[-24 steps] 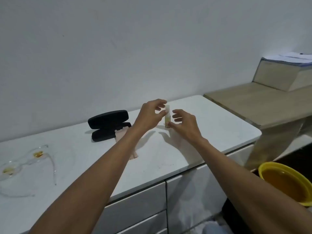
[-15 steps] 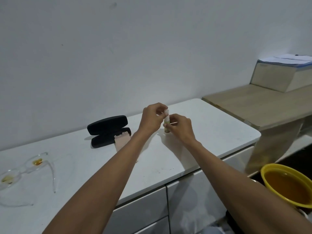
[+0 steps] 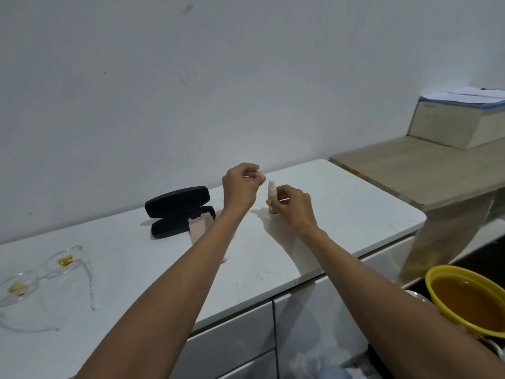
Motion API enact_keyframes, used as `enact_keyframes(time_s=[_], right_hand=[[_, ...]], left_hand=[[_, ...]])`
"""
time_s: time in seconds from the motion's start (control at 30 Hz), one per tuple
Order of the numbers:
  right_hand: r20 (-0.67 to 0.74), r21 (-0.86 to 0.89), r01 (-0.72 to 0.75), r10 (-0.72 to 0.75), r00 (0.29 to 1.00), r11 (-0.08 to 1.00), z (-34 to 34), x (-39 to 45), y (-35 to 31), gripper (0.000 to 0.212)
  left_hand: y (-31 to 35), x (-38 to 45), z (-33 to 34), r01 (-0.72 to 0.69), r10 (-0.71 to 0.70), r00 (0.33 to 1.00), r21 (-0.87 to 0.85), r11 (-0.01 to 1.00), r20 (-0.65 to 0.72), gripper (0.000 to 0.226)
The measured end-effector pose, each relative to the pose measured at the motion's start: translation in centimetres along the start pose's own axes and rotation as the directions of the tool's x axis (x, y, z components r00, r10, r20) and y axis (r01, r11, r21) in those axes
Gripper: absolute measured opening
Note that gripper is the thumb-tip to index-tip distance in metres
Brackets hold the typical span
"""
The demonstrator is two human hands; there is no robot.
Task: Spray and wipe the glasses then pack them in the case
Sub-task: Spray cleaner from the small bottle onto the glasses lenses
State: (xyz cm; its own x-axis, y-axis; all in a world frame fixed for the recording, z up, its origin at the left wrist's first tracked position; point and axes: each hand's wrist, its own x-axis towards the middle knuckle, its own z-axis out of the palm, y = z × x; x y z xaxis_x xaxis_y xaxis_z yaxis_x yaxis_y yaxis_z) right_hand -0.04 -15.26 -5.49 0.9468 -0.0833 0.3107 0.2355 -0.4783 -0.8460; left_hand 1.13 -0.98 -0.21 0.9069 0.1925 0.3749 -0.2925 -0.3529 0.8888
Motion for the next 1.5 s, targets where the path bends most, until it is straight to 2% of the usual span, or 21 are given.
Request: enact_keyframes(time_s=[0.2, 0.5, 0.63, 0.73, 0.8, 0.97, 1.13, 1.27, 1.4, 1.5], right_hand=[[-0.005, -0.006, 0.016, -0.016, 1.000, 1.000, 0.2, -0.3, 0.1, 0.019], [-0.019, -0.033, 0.006, -0.007, 1.000, 0.999, 0.6, -0.3, 0.0, 0.020], [-0.023, -0.025, -0.010, 0.009, 1.000, 1.000, 0.8, -0.4, 0.0, 0.021], [-0.026, -0.024, -0.019, 0.019, 0.999, 1.000, 0.9, -0.4, -0.1, 0.020], [-0.048, -0.009, -0.017, 0.016, 0.999, 1.000, 0.9, -0.5, -0.3, 0.018], [-0.145, 0.032, 0.116, -0.110, 0.983, 0.993, 1.6, -0.7, -3.5, 0.019], [-0.094, 0.041, 0.372, -0.367, 0.926, 0.927, 5.3, -1.6, -9.4, 0.042], [0.015, 0.128, 0.477, -0.483, 0.876, 0.869, 10.4, -3.6, -14.0, 0.063], [0.108, 0.181, 0.550, -0.572, 0.813, 0.815, 15.6, -6.5, -17.0, 0.058], [0.189, 0.235, 0.535, -0.578, 0.794, 0.812, 18.5, -8.2, -18.6, 0.055]], left_hand=[[-3.1, -1.6, -0.6, 0.080, -0.091, 0.994, 0.154, 0.985, 0.064, 0.019], [-4.6, -3.0, -0.3, 0.024, -0.081, 0.982, 0.314, 0.949, 0.170, 0.020], [-4.5, -3.1, -0.4, 0.027, -0.103, 0.971, 0.329, 0.944, 0.216, 0.033], [-4.1, -3.2, -0.8, 0.081, -0.152, 0.959, 0.281, 0.956, 0.240, 0.051], [-3.8, -3.2, -1.6, 0.073, -0.130, 0.963, 0.235, 0.969, 0.236, 0.057], [-2.6, -2.4, -6.7, -0.071, 0.046, 0.992, 0.222, 0.973, 0.119, 0.041], [-1.5, -2.5, -14.5, -0.169, 0.186, 0.982, 0.319, 0.933, -0.024, 0.026], [-1.5, -4.8, -21.9, -0.142, 0.203, 0.974, 0.436, 0.889, -0.096, 0.026], [-2.3, -8.1, -29.4, -0.053, 0.187, 0.963, 0.541, 0.839, -0.195, 0.026], [-3.1, -11.0, -34.3, 0.021, 0.169, 0.953, 0.607, 0.794, -0.253, 0.023]])
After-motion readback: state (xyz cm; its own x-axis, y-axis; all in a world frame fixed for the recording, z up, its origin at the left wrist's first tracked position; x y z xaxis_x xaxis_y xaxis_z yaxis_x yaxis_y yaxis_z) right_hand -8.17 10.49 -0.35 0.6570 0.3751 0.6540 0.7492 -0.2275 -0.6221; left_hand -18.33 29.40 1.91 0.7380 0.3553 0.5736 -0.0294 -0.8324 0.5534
